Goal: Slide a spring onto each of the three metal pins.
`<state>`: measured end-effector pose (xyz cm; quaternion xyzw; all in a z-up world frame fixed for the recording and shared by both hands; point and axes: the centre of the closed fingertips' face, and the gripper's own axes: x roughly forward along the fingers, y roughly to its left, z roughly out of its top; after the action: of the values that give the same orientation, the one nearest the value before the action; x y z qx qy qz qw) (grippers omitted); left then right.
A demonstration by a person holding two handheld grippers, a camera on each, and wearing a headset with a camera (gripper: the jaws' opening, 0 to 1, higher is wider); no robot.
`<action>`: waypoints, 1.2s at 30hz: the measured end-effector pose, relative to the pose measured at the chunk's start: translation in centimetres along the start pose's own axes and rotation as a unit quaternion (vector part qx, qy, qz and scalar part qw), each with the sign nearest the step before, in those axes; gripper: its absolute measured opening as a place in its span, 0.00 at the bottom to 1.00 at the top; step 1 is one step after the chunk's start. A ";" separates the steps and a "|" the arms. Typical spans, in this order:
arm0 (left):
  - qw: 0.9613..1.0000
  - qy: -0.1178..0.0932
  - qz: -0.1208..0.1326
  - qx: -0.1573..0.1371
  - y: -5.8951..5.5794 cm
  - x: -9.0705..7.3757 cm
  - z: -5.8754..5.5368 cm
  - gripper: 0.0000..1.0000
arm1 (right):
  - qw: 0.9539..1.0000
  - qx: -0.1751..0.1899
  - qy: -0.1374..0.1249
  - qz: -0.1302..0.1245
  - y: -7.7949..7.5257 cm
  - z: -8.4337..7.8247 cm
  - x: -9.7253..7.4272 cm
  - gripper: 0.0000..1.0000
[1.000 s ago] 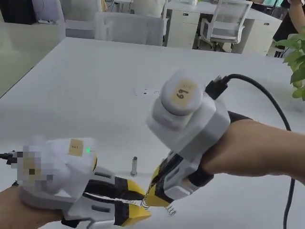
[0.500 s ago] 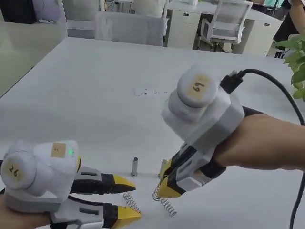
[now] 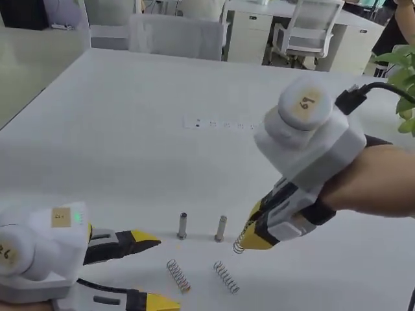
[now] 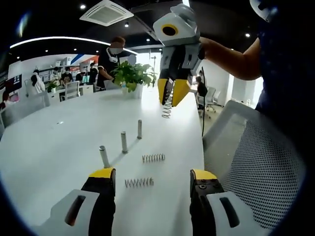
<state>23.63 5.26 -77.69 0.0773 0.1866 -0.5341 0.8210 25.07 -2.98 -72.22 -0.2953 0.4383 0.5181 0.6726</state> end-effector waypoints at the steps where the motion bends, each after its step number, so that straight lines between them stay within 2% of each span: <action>1: 1.000 0.000 0.003 0.000 0.1 -0.1 -0.1 0.58 | 1.000 0.002 0.000 -0.002 -0.2 -0.1 -0.1 0.08; 12: 0.999 0.003 0.032 0.007 1.1 -0.4 -0.8 0.74 | 0.999 0.024 0.004 -0.032 -3.0 -1.3 -1.7 0.08; 16: 0.999 0.007 0.040 0.008 1.4 -0.5 -1.1 0.81 | 0.998 0.037 0.004 -0.044 -4.4 -1.7 -2.4 0.08; 21: 0.999 0.006 0.048 0.008 1.8 -0.6 -1.2 0.86 | 0.996 0.052 0.016 -0.064 -6.5 -2.7 -2.9 0.08; 29: 0.998 0.005 0.056 0.011 2.1 -0.8 -1.1 0.90 | 0.995 0.061 0.037 -0.074 -8.6 -3.6 -1.9 0.08; 36: 0.998 0.005 0.057 0.011 2.0 -0.8 -1.2 0.91 | 0.994 0.061 0.053 -0.067 -9.2 -4.1 0.1 0.08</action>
<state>24.92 7.15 -78.61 0.0991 0.1803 -0.4878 0.8484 32.68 -9.10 -74.61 -0.3095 0.4836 0.4273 0.6984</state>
